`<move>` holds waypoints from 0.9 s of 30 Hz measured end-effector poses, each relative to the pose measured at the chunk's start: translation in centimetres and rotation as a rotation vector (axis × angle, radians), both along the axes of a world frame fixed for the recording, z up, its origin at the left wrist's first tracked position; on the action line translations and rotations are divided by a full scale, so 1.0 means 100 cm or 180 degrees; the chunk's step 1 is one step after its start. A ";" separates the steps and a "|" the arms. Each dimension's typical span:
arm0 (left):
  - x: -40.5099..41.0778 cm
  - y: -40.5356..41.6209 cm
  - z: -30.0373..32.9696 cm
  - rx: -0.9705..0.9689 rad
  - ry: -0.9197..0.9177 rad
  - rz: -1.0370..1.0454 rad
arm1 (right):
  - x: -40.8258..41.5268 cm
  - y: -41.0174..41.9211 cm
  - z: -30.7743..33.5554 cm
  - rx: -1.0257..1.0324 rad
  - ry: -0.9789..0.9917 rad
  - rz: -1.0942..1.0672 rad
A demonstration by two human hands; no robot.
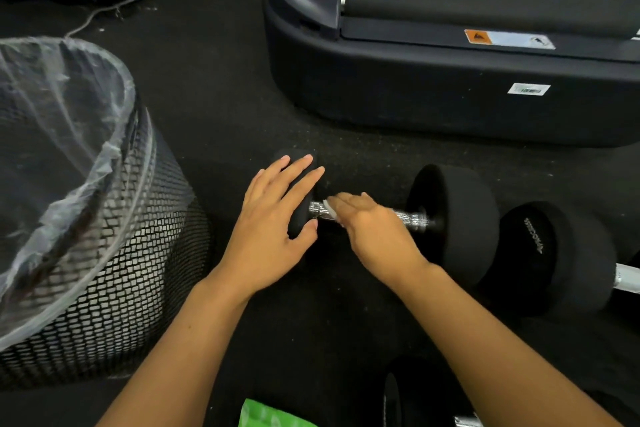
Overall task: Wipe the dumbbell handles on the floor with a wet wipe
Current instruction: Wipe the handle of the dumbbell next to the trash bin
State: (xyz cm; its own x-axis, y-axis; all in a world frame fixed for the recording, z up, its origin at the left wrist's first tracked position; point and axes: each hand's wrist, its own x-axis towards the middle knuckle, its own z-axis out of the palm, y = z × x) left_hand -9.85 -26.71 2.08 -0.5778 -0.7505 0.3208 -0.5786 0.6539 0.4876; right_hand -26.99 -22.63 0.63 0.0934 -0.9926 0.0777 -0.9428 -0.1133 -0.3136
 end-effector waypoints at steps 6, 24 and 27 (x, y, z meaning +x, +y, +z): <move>0.000 -0.001 -0.001 -0.0062 -0.0007 -0.0018 | 0.010 -0.006 -0.001 -0.0002 0.0121 -0.0326; -0.001 0.002 0.000 -0.0072 -0.0060 -0.0009 | 0.006 0.012 0.000 -0.0224 0.0099 -0.0046; 0.000 0.002 0.002 -0.0026 -0.0066 0.0002 | 0.012 0.020 -0.003 -0.0269 -0.0155 0.0041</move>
State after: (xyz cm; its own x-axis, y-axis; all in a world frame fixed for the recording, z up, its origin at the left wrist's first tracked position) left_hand -9.88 -26.55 2.23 -0.5840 -0.7482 0.3148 -0.5889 0.6574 0.4702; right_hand -25.81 -20.67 0.36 0.1003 -0.9811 0.1658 -0.9250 -0.1533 -0.3478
